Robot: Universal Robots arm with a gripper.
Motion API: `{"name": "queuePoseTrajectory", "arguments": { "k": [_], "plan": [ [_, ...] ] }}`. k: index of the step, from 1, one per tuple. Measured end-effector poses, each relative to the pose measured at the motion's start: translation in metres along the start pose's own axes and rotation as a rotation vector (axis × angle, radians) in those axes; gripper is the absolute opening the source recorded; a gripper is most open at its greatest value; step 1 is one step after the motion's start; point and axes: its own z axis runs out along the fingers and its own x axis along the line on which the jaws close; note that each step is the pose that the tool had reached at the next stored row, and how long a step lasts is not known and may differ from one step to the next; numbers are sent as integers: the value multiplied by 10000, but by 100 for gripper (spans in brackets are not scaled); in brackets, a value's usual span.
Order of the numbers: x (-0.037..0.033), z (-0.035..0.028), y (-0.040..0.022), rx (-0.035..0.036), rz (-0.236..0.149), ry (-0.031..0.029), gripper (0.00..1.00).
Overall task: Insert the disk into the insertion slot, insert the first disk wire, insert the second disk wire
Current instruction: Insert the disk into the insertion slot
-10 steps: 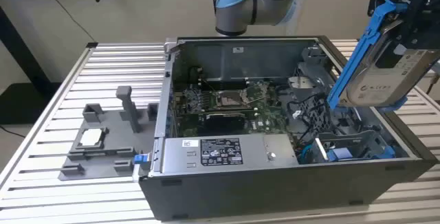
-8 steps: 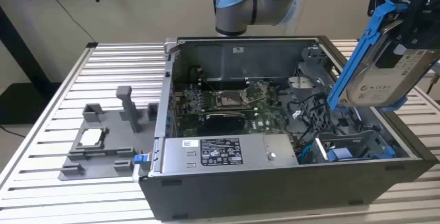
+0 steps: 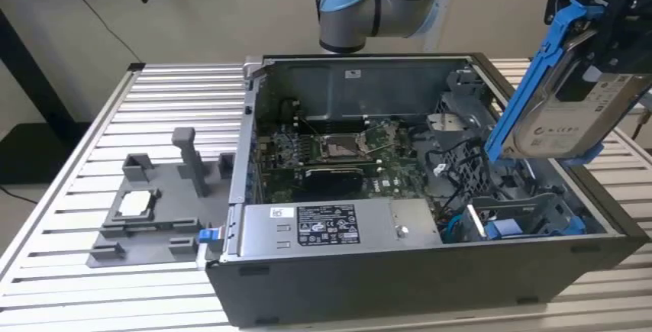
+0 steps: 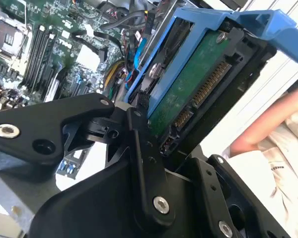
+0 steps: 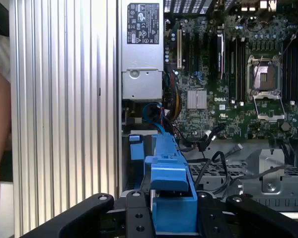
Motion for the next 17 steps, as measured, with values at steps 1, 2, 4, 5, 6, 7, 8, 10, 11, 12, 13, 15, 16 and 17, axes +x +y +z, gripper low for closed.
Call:
{"name": "queuePoseTrajectory", "arguments": {
  "k": [1,2,4,5,6,7,8,10,11,12,13,15,16,17],
  "plan": [
    [0,6,0,0,0,1,33],
    [0,15,-1,0,0,0,33],
    [0,32,-1,1,0,2,33],
    [0,42,-1,0,0,3,33],
    [1,52,-2,0,1,3,33],
    [3,62,-2,1,1,3,33],
    [6,72,-3,1,2,1,33],
    [11,91,-6,1,1,2,33],
    [13,100,-7,0,1,3,33],
    [14,109,-8,1,1,2,33],
    [15,118,-9,1,1,3,33],
    [17,143,-11,1,0,0,33],
    [19,158,-12,0,1,0,33],
    [20,172,-13,0,1,0,33]
  ]
}}
